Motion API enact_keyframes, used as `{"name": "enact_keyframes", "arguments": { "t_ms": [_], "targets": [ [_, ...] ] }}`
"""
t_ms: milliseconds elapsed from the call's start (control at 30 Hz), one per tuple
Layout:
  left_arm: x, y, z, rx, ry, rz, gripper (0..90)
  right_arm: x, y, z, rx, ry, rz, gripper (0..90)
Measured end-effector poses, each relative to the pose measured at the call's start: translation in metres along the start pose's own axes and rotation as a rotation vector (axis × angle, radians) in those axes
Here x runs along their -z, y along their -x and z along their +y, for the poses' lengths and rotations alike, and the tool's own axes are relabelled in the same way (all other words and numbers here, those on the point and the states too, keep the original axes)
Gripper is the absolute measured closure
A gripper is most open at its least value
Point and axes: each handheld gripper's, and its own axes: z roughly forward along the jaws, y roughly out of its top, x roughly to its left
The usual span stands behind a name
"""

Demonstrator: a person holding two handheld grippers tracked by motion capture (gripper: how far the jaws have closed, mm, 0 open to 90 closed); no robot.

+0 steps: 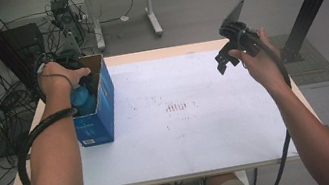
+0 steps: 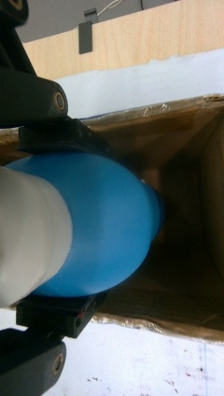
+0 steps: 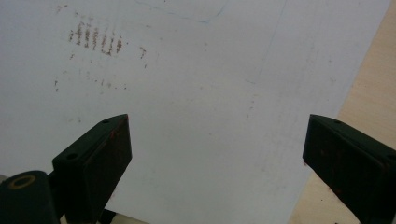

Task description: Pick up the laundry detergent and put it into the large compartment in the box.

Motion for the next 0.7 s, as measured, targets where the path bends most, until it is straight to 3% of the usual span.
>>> {"name": "enact_keyframes", "arguments": {
  "t_ms": [700],
  "targets": [
    [-0.023,0.001,0.002,-0.01,-0.03,0.012,37.5,-0.005,0.0,0.001,0.0,-0.009,0.001,7.9]
  ]
}}
